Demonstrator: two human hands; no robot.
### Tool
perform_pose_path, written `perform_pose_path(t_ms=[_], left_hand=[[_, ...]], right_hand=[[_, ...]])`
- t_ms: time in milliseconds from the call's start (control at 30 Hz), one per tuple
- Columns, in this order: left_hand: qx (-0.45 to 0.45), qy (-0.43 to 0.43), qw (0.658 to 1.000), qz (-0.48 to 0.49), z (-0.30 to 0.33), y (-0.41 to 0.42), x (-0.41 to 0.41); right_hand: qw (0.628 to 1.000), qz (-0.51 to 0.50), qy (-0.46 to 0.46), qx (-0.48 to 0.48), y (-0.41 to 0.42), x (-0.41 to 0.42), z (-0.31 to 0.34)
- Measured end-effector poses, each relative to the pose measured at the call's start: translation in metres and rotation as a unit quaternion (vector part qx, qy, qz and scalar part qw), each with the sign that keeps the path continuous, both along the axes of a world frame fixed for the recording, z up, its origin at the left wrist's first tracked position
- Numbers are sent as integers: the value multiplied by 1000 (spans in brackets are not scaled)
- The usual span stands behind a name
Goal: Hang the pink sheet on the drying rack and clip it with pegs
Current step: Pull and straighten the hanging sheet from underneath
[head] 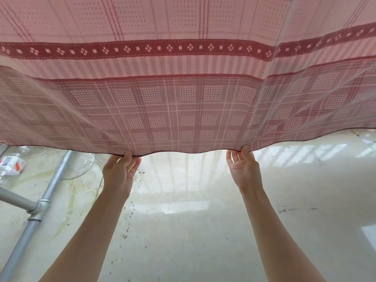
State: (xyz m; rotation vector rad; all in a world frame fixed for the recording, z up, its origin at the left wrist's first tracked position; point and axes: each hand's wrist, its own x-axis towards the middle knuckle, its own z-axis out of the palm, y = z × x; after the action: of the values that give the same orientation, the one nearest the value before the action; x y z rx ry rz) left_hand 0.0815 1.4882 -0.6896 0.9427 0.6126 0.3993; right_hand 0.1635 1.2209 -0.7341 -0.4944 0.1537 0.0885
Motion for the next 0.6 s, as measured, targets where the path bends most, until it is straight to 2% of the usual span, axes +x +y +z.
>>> perform_pose_path(t_ms=[367, 533, 600], left_hand=[[-12, -33, 999, -12, -15, 3, 15], [-38, -40, 998, -24, -15, 16, 21], [-46, -41, 998, -19, -13, 20, 21]], right_hand=[[999, -27, 16, 31, 8, 21, -6], [998, 5, 18, 63, 17, 23, 15], [999, 1, 33, 36, 19, 18, 23]])
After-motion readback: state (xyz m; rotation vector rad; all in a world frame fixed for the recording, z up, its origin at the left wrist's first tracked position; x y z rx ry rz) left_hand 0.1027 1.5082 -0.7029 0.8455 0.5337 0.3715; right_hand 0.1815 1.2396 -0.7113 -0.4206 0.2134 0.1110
